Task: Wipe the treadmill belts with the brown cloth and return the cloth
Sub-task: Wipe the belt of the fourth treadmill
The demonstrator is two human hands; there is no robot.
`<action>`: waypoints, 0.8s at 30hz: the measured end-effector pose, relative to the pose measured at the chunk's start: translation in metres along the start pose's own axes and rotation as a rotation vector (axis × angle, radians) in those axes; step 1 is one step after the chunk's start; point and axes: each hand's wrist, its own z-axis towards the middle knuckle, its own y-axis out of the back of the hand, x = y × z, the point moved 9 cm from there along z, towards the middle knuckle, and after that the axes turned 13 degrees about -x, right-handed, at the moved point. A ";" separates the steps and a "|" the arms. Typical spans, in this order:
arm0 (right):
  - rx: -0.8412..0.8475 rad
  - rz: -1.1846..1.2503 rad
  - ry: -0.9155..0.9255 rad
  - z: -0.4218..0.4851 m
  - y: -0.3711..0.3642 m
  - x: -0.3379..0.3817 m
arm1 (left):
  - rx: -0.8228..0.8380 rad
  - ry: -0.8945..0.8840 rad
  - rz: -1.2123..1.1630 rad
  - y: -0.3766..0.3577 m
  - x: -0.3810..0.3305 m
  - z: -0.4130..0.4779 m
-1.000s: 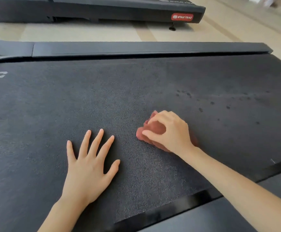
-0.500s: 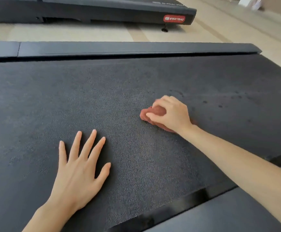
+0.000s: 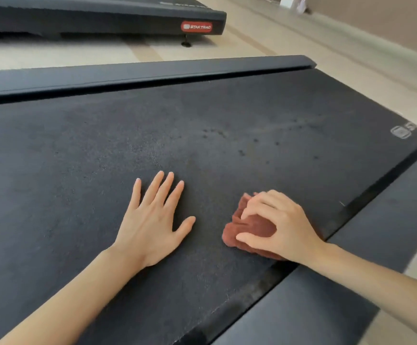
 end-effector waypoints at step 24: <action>-0.025 -0.072 -0.038 0.219 -0.144 -0.131 | 0.020 0.287 0.062 -0.009 -0.018 0.026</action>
